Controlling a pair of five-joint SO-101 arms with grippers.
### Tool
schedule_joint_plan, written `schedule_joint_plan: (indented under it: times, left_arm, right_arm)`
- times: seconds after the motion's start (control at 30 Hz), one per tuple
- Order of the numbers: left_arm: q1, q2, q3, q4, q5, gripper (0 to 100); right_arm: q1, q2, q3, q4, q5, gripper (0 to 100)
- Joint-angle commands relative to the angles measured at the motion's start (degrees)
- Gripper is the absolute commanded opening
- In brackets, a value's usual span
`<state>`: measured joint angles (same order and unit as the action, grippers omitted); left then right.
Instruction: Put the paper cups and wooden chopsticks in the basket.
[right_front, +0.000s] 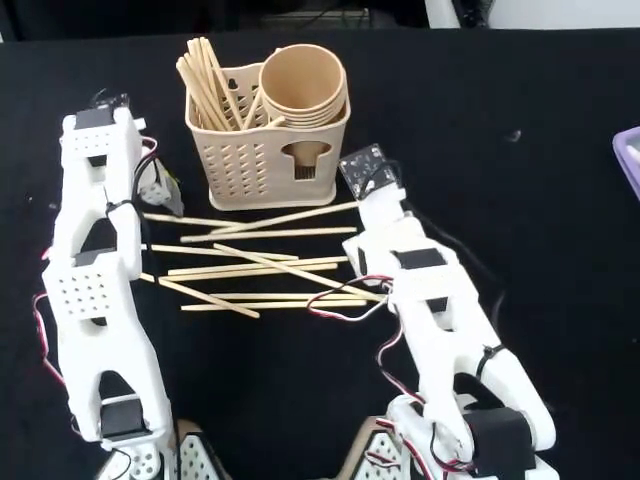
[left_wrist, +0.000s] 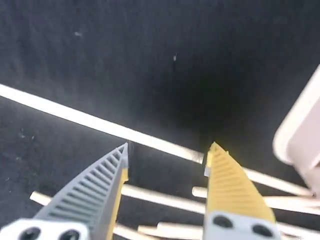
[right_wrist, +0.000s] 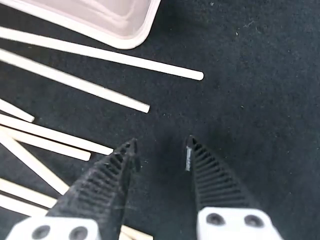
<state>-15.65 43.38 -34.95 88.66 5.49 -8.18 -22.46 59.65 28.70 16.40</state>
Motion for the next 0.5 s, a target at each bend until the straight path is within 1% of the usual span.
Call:
schedule_joint_plan:
  times: [0.0,0.13,0.47]
  left_arm:
    - [-1.10,-0.88,-3.30,4.22,-4.48,25]
    - [-1.98,-0.97,-3.21,8.09,-6.86,25]
    - [-2.68,-0.97,-2.68,11.96,-7.82,25]
  right_arm:
    - [0.53,-0.13,-0.13,-1.49,-0.44,15.2]
    - [0.53,-0.13,-0.13,-1.49,-0.44,15.2]
    - [0.53,-0.13,-0.13,-1.49,-0.44,15.2]
